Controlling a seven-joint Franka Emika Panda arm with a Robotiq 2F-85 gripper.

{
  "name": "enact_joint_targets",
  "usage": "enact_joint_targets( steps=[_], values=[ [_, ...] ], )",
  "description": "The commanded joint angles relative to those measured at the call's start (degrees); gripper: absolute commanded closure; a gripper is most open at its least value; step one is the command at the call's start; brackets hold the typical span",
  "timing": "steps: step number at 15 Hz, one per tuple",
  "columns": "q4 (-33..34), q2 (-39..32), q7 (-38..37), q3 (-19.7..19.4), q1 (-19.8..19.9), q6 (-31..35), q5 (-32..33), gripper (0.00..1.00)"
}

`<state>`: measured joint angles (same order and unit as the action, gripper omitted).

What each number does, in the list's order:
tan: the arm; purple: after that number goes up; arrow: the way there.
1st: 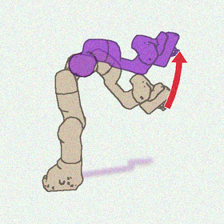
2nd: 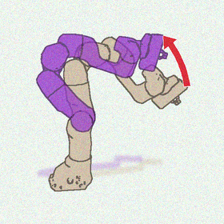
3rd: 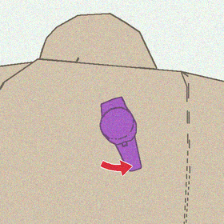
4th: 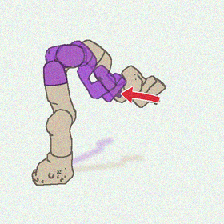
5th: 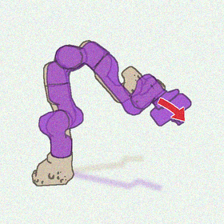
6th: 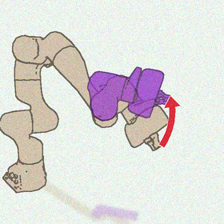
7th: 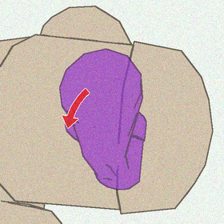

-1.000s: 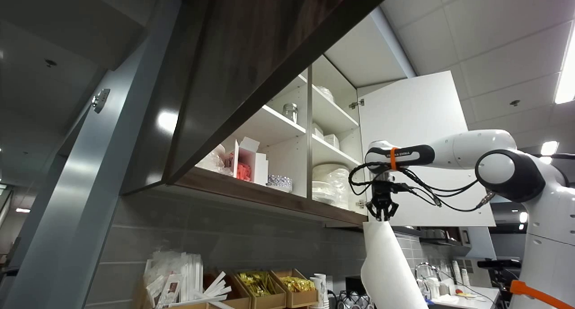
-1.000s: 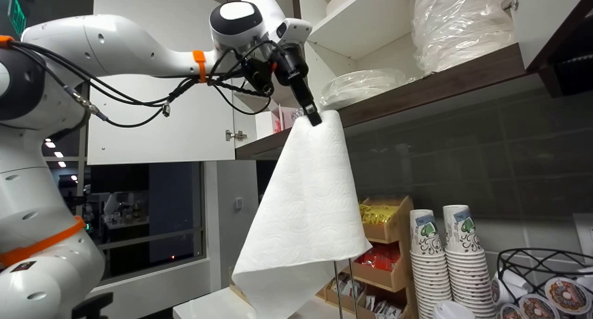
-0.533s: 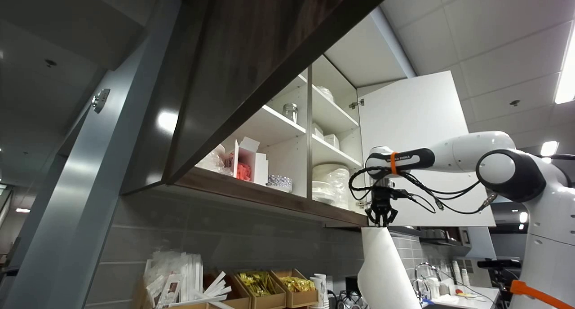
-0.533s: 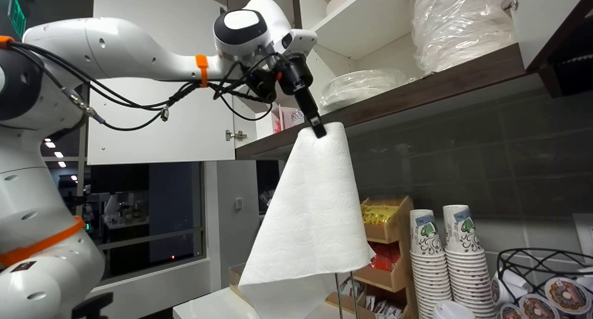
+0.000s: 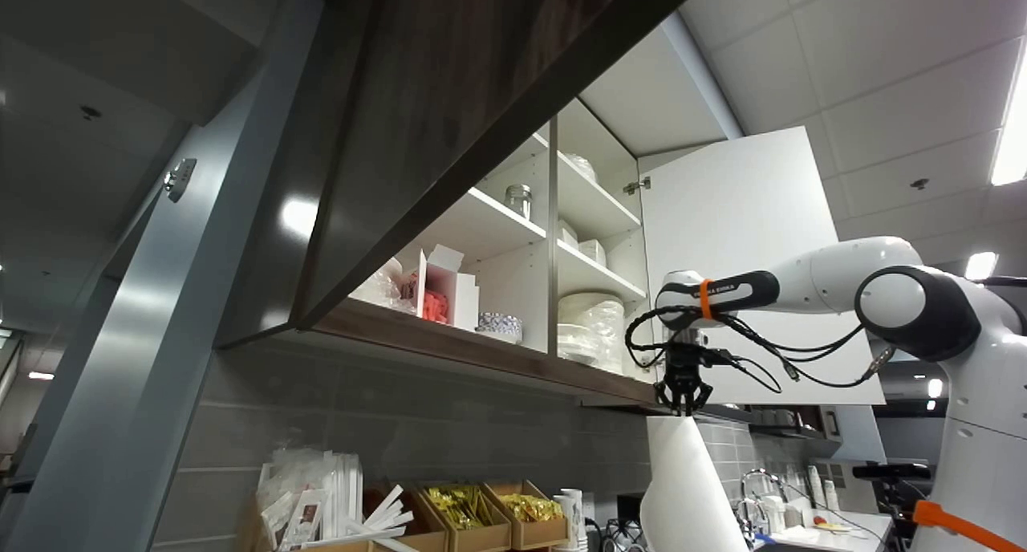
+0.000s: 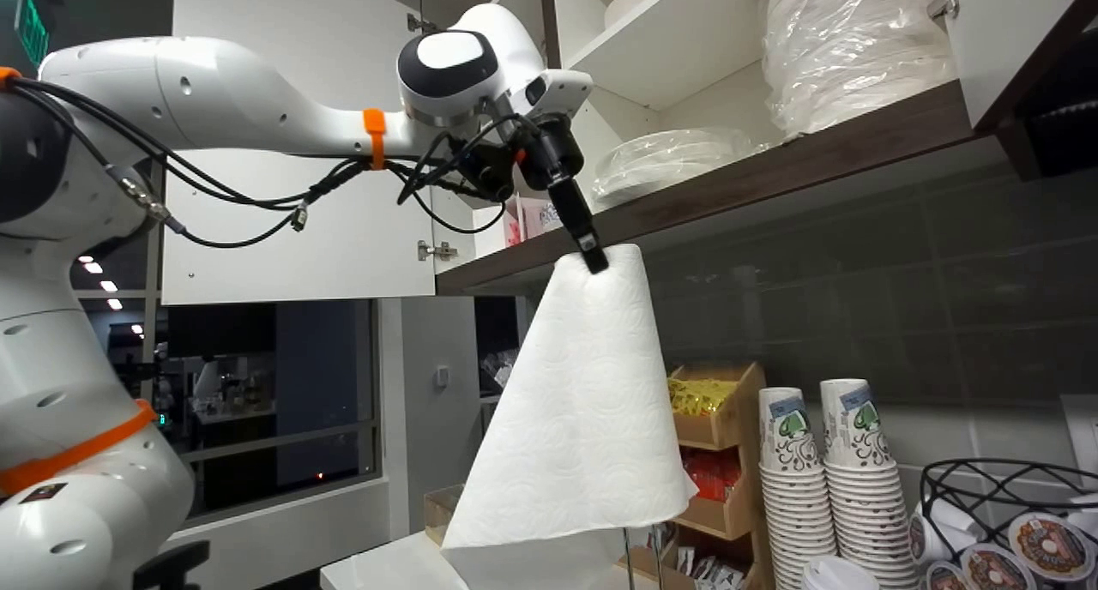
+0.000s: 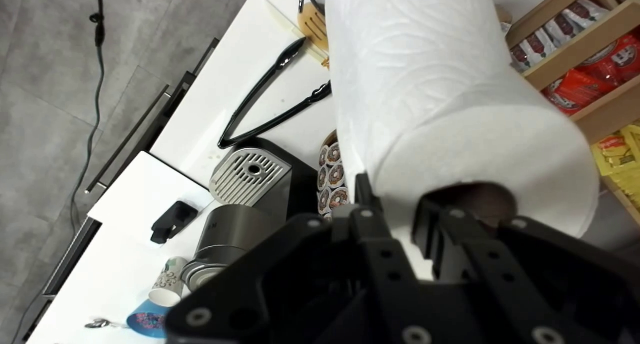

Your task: Put the paper towel on the metal rail

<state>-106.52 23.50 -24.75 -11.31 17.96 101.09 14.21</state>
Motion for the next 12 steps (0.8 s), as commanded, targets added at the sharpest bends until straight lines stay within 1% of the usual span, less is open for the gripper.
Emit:
enact_joint_targets(
  steps=[1,5,12],
  values=[
    [-4.14,2.16,0.11,-0.31,-0.12,3.76,-1.77,0.95],
    [-6.66,2.02,0.04,-0.05,-0.1,6.3,-1.77,0.95],
    [-8.62,1.47,-0.01,-0.01,0.18,7.68,-1.63,0.95]
  ],
)
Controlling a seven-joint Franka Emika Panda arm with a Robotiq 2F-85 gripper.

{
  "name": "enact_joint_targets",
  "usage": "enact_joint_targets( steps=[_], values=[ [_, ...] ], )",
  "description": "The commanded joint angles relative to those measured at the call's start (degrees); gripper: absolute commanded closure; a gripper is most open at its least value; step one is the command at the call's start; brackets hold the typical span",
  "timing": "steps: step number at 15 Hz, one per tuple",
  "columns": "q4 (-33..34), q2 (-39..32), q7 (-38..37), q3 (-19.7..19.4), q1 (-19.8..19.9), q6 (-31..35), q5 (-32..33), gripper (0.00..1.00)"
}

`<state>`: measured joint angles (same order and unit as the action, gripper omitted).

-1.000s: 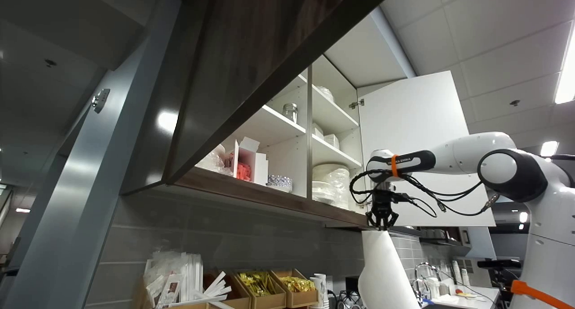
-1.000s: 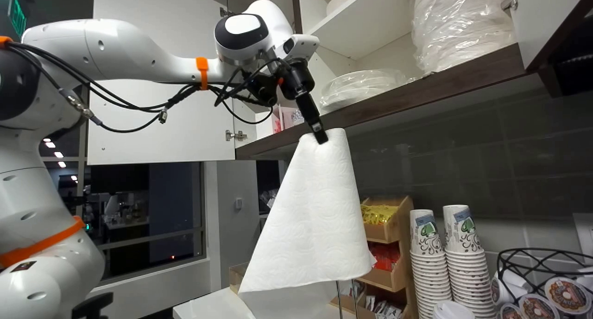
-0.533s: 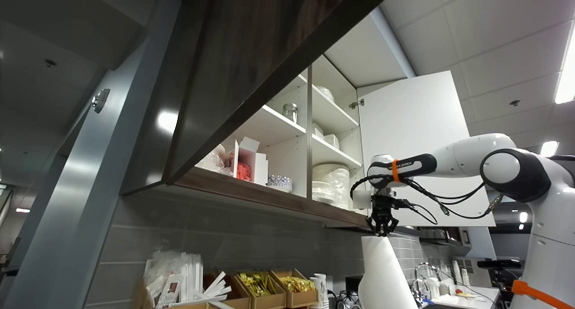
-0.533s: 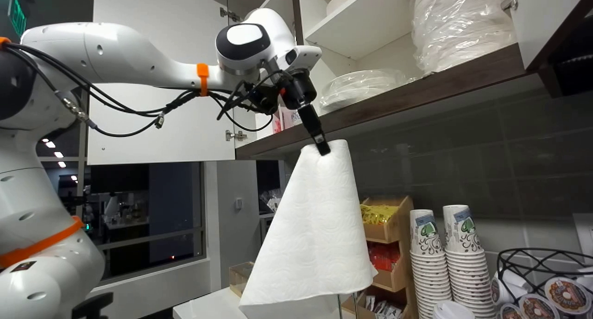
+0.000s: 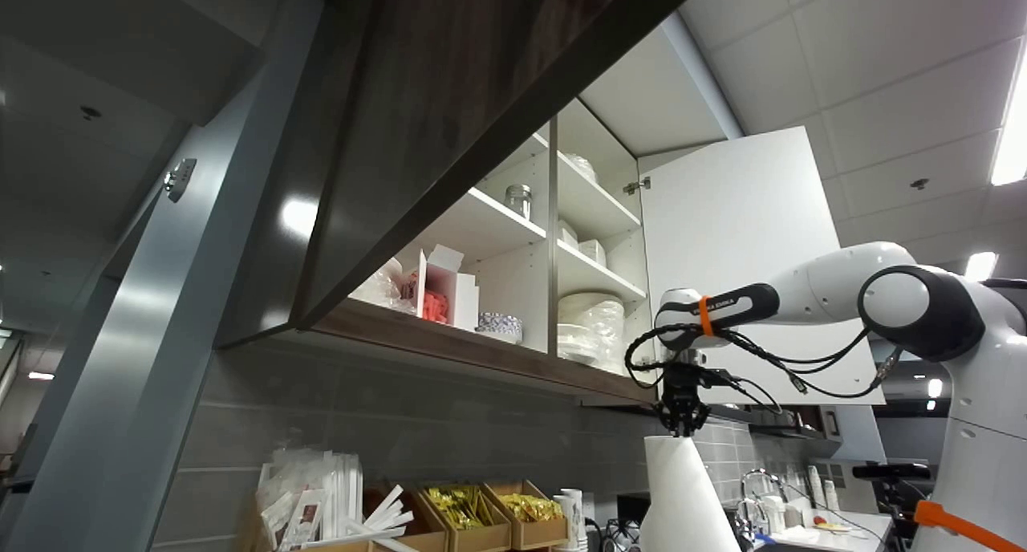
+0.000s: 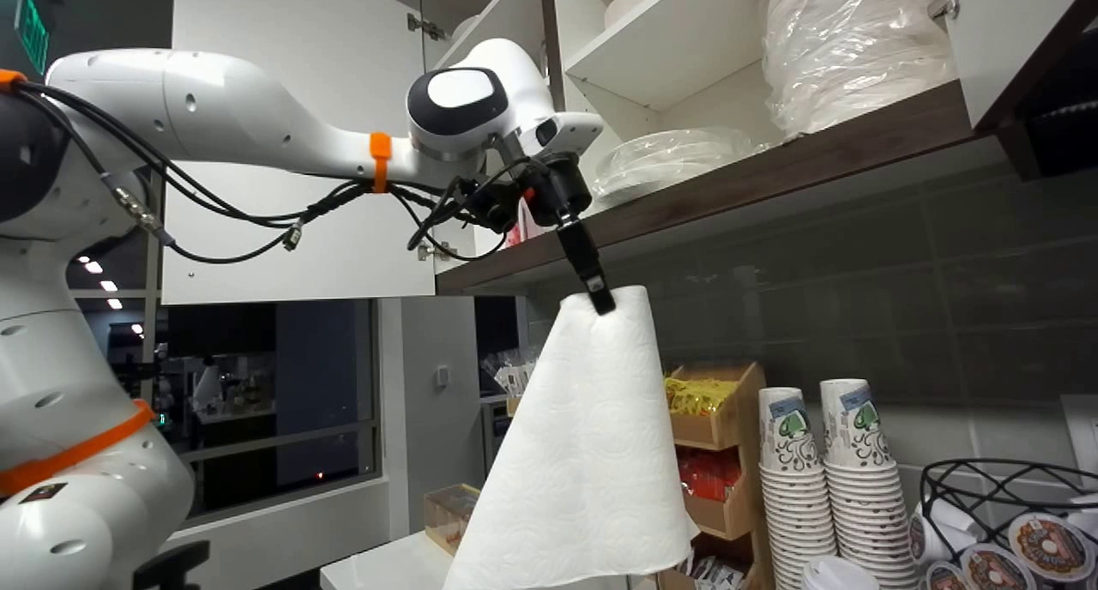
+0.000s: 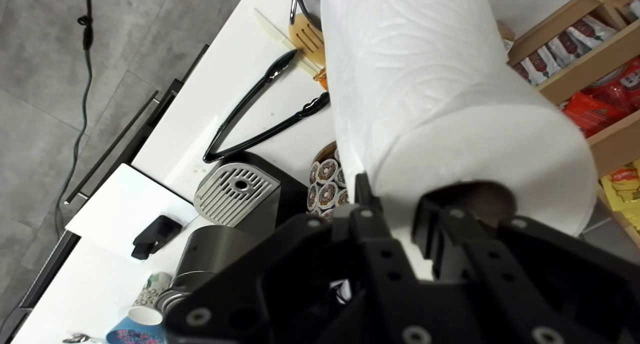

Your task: Put the paper towel on the metal rail

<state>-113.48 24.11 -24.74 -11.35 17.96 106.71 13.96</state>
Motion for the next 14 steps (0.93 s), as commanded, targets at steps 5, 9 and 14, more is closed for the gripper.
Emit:
enact_joint_targets(
  steps=[5,9,14],
  values=[
    [-2.22,0.55,-0.17,-0.2,0.54,3.04,-1.22,0.95],
    [-2.74,0.16,0.15,-0.44,0.55,3.31,-1.44,0.95],
    [-3.68,-0.42,0.23,-0.48,0.44,3.79,-1.68,0.95]
  ],
)
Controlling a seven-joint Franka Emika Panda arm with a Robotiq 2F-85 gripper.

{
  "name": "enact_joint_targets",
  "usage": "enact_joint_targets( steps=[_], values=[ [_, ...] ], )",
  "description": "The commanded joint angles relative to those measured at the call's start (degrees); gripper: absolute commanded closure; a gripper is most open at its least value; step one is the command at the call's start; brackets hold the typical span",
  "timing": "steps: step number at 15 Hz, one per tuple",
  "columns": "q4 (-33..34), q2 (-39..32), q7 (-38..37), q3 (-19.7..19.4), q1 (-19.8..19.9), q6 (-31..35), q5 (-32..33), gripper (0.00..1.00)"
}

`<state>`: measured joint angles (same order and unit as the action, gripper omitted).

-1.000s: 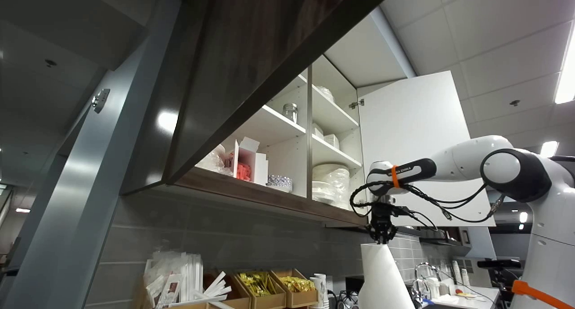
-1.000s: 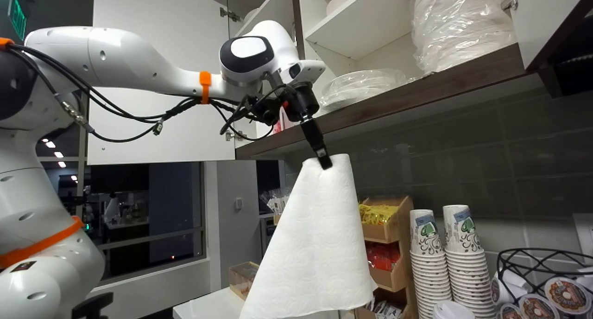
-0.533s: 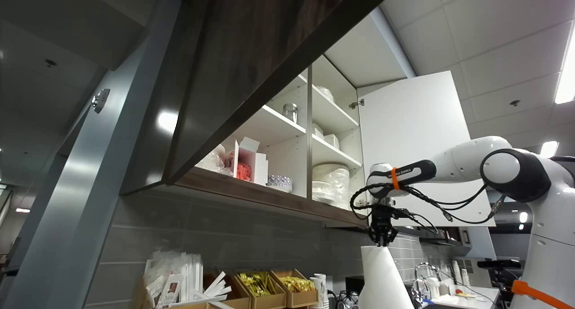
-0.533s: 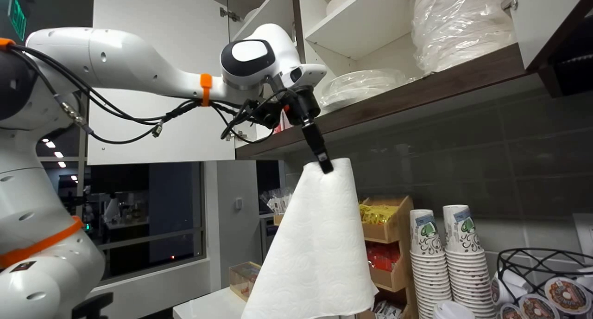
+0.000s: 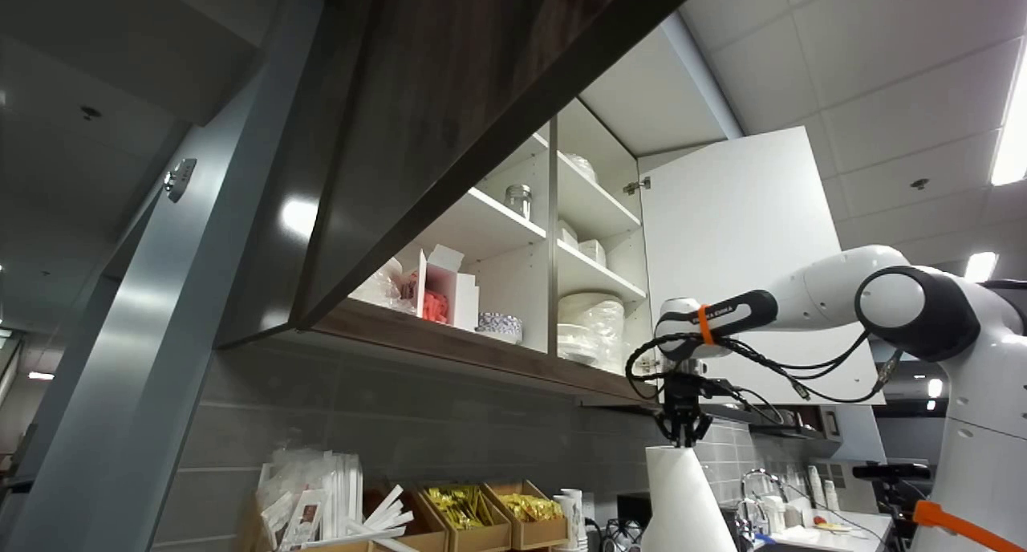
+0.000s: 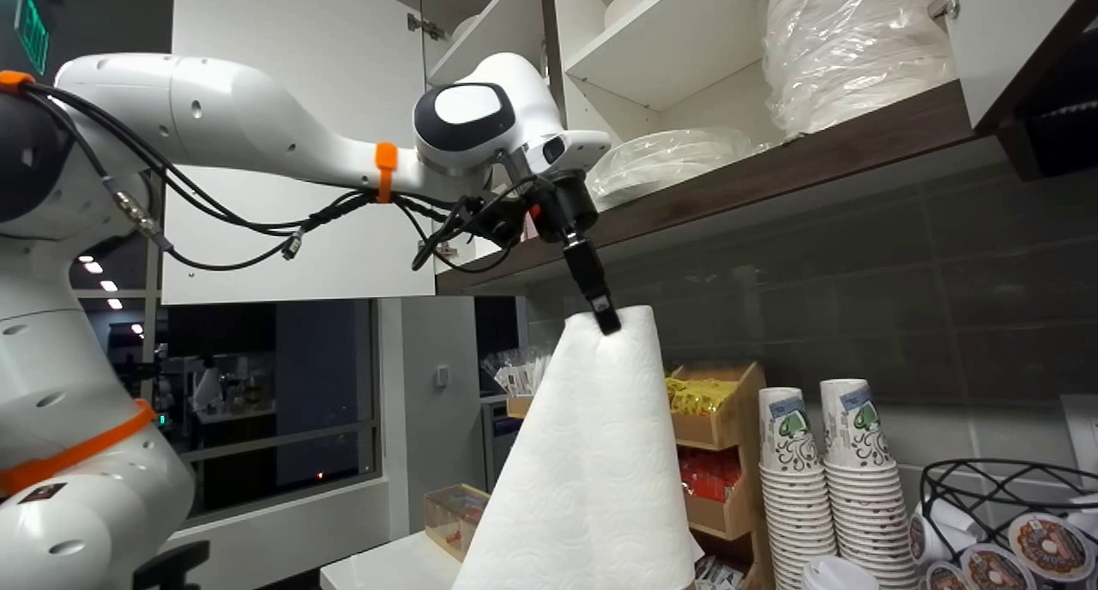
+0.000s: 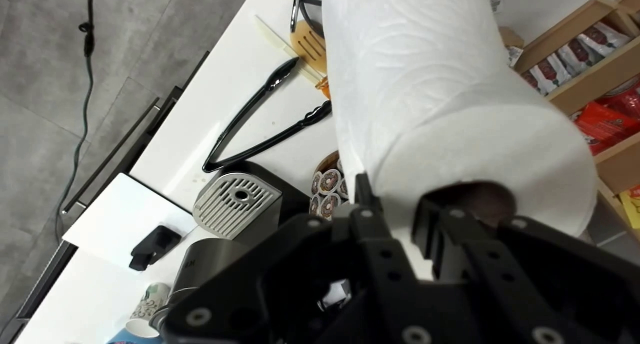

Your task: Put the paper towel on the metal rail

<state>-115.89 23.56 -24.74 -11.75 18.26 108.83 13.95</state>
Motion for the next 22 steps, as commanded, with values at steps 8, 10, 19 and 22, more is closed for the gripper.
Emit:
enact_joint_targets(
  steps=[8,10,19,22],
  values=[
    [-0.99,-0.79,-0.16,-0.1,0.14,1.83,-2.11,0.44],
    [-0.96,-0.73,0.02,-0.08,0.08,1.85,-2.64,0.27],
    [-0.71,-0.29,0.74,-0.03,-0.14,1.06,-5.46,0.0],
    [-0.95,0.22,0.66,0.28,-0.05,0.68,-5.32,0.0]
  ],
)
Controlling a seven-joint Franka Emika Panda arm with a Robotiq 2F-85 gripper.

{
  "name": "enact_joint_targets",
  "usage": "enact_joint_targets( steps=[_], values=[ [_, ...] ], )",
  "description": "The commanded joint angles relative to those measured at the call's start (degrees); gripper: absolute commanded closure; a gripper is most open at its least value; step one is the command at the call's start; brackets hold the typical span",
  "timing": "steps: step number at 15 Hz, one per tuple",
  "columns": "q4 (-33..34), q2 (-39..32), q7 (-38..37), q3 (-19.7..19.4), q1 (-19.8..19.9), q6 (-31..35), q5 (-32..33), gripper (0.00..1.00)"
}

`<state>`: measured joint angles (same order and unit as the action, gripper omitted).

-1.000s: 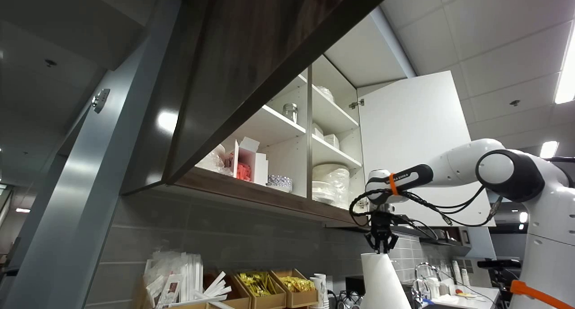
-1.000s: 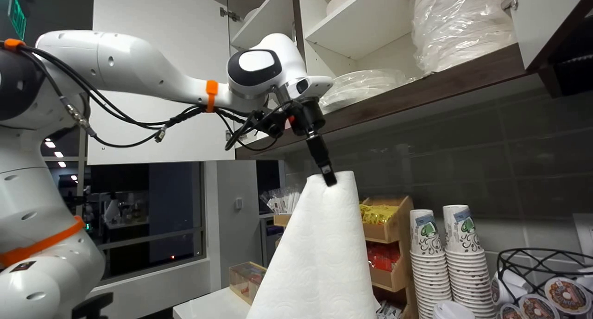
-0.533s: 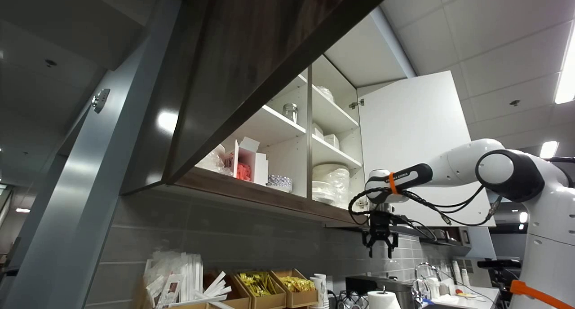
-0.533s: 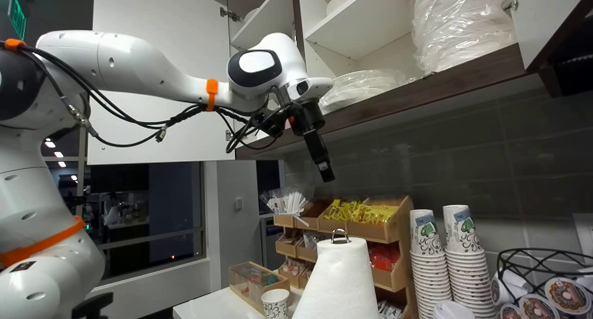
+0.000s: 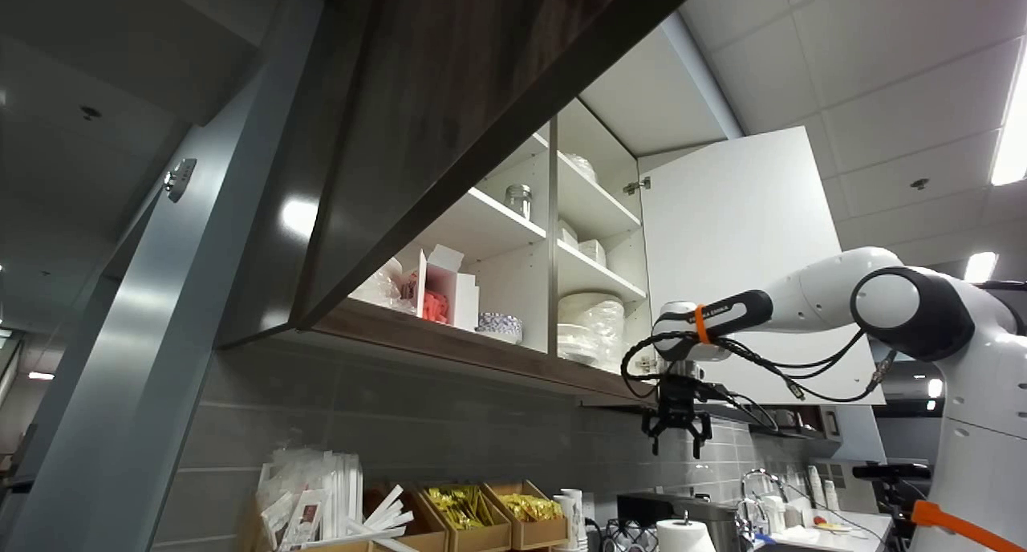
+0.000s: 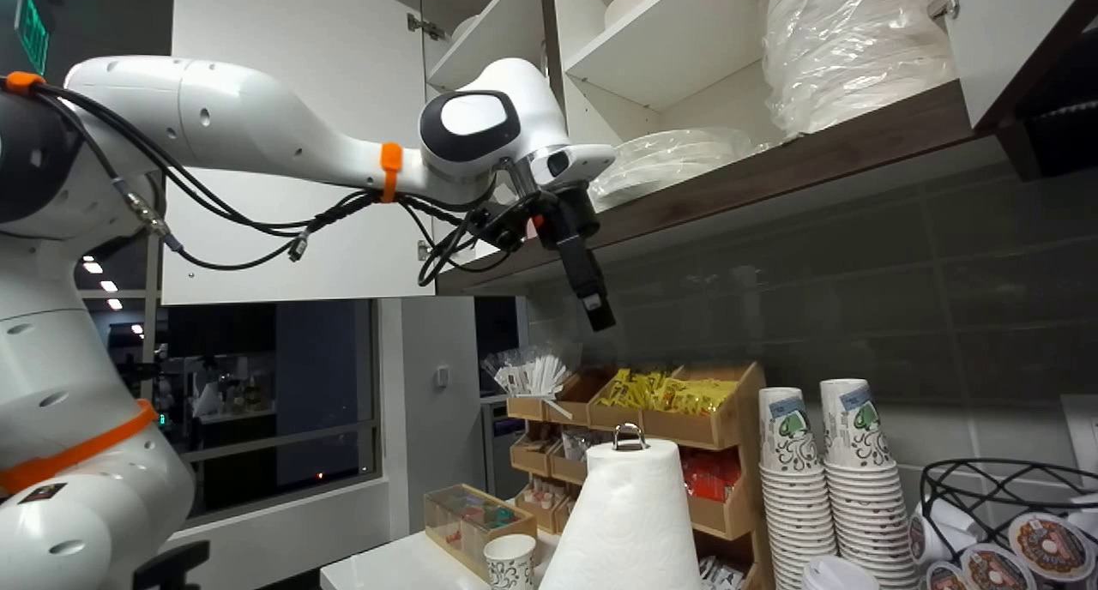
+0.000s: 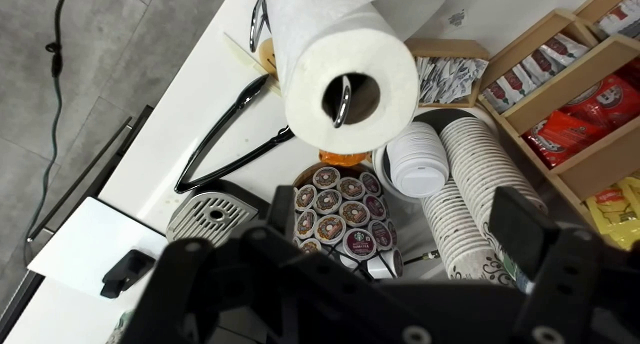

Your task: Put the paper towel on the metal rail

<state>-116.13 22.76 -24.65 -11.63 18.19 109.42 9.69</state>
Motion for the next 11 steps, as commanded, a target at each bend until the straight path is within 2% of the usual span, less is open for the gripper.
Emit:
enact_joint_targets(
  steps=[1,11],
  values=[
    [-0.81,1.23,0.66,0.28,0.04,0.01,-0.8,0.0],
    [0.11,0.69,0.25,0.81,0.29,-0.11,-0.15,0.0]
  ],
)
